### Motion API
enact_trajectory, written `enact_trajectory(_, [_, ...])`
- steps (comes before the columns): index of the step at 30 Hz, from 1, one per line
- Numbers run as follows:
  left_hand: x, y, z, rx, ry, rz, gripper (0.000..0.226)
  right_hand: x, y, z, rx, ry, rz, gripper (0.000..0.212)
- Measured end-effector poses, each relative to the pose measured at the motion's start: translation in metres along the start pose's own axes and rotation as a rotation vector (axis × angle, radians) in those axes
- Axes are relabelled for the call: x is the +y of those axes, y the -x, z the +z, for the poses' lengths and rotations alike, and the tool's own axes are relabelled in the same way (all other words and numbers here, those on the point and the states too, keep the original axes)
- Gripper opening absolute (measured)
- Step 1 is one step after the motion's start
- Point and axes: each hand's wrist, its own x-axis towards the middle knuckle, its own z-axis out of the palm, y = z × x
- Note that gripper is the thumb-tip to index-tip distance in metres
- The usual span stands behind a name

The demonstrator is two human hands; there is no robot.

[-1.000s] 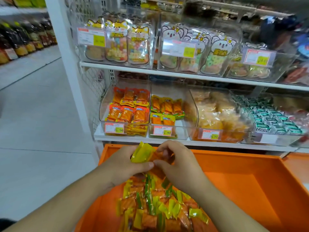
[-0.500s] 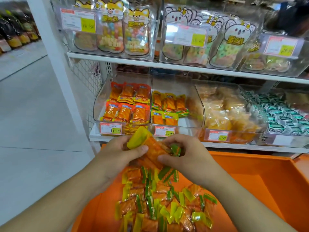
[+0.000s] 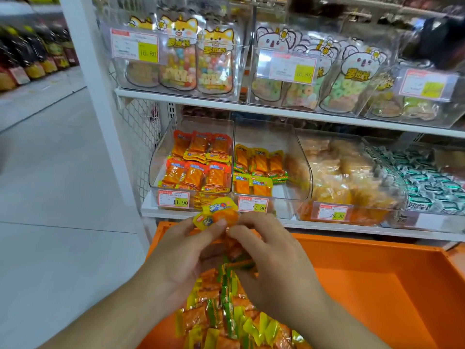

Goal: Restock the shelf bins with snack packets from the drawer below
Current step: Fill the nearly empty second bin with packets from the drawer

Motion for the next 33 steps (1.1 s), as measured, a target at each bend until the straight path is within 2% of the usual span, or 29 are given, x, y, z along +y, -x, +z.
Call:
enact_trajectory(2, [0.002, 0.0, -0.004, 0.048, -0.033, 0.021, 0.023, -0.002, 0.003, -0.003, -0.08, -0.063, -0.036, 0.058])
enact_trajectory(4, [0.005, 0.0, -0.007, 0.067, -0.075, 0.042, 0.024, -0.003, 0.006, -0.005, -0.101, -0.181, 0.011, 0.053])
enact_trajectory(7, [0.007, 0.002, -0.007, 0.045, -0.156, 0.086, 0.026, 0.003, 0.004, -0.002, 0.036, -0.31, 0.154, 0.035])
enact_trajectory(9, [0.007, 0.003, -0.005, 0.015, -0.188, 0.108, 0.029, 0.009, -0.001, 0.0, 0.084, -0.335, 0.268, 0.035])
enact_trajectory(13, [0.005, 0.005, -0.002, -0.038, -0.253, 0.115, 0.04, 0.012, -0.006, -0.005, -0.035, -0.558, 0.451, 0.042])
enact_trajectory(17, [0.005, 0.004, 0.0, -0.044, -0.278, 0.108, 0.036, 0.013, -0.005, -0.008, -0.034, -0.583, 0.483, 0.044])
enact_trajectory(23, [0.015, -0.005, 0.011, 0.009, -0.415, 0.195, 0.028, 0.018, -0.01, -0.015, -0.048, -0.66, 0.487, 0.043])
enact_trajectory(25, [0.027, -0.015, 0.02, 0.01, -0.461, 0.245, 0.026, 0.031, -0.016, -0.024, -0.042, -0.635, 0.458, 0.044])
enact_trajectory(29, [0.056, -0.06, 0.047, 0.036, -0.615, 0.431, 0.021, 0.092, -0.034, -0.048, 0.041, -0.283, 0.5, 0.056])
enact_trajectory(33, [0.073, -0.13, 0.085, 0.1, -0.787, 0.559, 0.021, 0.148, -0.04, -0.054, -0.029, -0.037, 0.523, 0.077])
